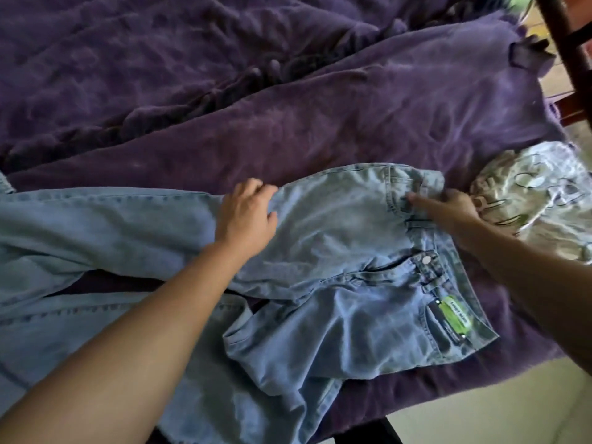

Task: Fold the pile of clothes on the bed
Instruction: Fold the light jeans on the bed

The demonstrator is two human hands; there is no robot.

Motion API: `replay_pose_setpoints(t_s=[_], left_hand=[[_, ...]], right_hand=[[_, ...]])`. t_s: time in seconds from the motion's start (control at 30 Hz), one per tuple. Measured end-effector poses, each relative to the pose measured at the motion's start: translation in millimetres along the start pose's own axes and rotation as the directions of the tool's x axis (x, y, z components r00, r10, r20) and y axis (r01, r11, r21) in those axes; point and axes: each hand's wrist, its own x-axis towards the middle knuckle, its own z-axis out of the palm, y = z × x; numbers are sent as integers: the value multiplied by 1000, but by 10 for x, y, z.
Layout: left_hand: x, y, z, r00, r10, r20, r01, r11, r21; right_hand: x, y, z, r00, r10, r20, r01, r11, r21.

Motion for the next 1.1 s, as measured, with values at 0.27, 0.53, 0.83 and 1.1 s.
replay_pose_setpoints(t_s=[0.27,0.53,0.83,1.1], left_hand=[[777,175,40,952,-281,122,279,960,31],[1536,653,-528,894,-253,-370,305,949,86],[-608,982,200,961,-22,-277,30,999,26],[-1707,1142,1073,875,-203,439,67,950,305]], right_hand=[[474,-320,-359,860,-460,-220,470,882,-8],[1348,-928,-576,929,-337,-152,286,916,-281],[-227,187,-47,358,-923,140,920,322,-225],[-227,1353,-321,600,-680,421,755,307,-579]])
